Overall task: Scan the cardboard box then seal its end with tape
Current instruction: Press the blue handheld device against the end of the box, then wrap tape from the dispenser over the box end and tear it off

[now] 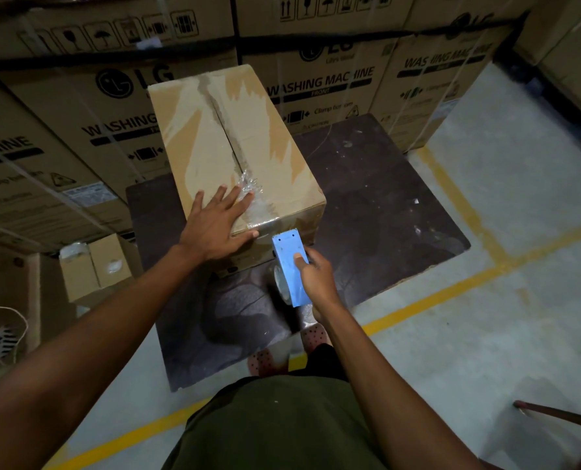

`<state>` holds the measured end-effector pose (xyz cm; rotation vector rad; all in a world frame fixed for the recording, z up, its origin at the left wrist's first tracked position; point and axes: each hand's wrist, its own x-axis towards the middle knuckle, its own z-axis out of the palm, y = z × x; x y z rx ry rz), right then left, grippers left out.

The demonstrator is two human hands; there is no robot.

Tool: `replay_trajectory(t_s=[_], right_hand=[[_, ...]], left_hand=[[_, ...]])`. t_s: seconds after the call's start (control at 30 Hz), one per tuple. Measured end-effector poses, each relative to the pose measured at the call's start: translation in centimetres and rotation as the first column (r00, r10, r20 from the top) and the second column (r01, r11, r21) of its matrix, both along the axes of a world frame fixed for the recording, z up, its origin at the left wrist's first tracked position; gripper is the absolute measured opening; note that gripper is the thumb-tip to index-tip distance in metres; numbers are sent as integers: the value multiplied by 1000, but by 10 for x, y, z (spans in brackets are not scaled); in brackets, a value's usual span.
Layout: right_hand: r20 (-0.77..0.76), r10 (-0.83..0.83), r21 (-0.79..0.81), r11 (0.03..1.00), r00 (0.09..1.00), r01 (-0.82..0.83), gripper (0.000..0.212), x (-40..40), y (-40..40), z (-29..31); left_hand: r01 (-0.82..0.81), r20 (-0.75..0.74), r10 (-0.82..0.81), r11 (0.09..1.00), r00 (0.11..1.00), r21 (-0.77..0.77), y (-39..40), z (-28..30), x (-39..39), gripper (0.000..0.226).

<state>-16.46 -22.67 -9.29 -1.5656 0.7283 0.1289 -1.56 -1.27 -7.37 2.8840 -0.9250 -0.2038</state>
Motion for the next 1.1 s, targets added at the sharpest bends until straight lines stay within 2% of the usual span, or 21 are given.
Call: replay_trajectory(t_s=[0.1, 0.23, 0.33, 0.43, 0.53, 0.63, 0.7, 0.77, 0.97, 1.1], right_hand=[[84, -43, 42, 998, 996, 39, 21, 0, -2, 16], [156, 31, 50, 998, 987, -39, 51, 8, -10, 40], [152, 114, -9, 993, 982, -114, 70, 22, -16, 52], [185, 164, -1, 986, 969, -167, 63, 39, -22, 62], [240, 186, 70, 976, 953, -208, 55, 56, -26, 74], [307, 214, 188, 942, 927, -279, 29, 72, -31, 84], [287, 236, 323, 888, 928, -326, 24, 81, -33, 89], [234, 282, 414, 837, 931, -357, 37, 89, -34, 92], [152, 363, 514, 765, 919, -387, 64, 114, -35, 88], [125, 379, 501, 774, 917, -388, 102, 126, -33, 82]], left_hand=[[-25, -70, 20, 997, 997, -71, 4, 4, 4, 91], [-137, -196, 77, 940, 978, -314, 7, 15, 5, 79], [-180, -212, 94, 884, 973, -431, 5, 25, 1, 70], [-184, -220, 80, 841, 972, -509, 1, 38, -3, 66], [-210, -250, 59, 742, 966, -636, -6, 55, -6, 60], [-219, -260, 26, 627, 965, -748, -15, 75, -5, 47], [-223, -259, 24, 590, 966, -776, -22, 86, -3, 40], [-229, -260, 27, 571, 965, -789, -27, 93, 1, 37], [-249, -200, 150, 538, 968, -805, -36, 104, 9, 33], [-269, -196, 190, 537, 962, -800, -34, 111, 15, 18]])
